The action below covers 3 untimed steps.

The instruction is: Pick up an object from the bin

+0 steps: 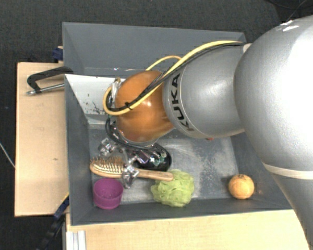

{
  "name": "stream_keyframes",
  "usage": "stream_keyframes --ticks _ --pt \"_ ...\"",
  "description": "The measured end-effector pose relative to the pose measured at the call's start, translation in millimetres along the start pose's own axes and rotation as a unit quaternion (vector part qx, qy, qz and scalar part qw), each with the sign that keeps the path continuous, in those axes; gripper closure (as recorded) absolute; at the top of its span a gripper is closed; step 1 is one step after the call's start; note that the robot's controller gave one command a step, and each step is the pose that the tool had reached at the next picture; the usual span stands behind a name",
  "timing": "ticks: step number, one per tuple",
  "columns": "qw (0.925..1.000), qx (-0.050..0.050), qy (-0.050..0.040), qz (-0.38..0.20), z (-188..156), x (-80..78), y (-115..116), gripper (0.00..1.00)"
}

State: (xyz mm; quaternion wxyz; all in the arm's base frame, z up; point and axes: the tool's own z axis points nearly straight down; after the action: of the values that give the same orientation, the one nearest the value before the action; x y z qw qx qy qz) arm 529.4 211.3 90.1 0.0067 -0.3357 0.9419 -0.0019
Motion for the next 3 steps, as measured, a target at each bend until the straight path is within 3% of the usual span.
stream_keyframes --ticks 1,3 --pt "0.9980 -0.006 -0.0091 0.062 8.1 16.0 -34.1 1.00" --pt "0.9980 -0.006 -0.0084 0.063 4.5 16.1 -33.8 1.00"
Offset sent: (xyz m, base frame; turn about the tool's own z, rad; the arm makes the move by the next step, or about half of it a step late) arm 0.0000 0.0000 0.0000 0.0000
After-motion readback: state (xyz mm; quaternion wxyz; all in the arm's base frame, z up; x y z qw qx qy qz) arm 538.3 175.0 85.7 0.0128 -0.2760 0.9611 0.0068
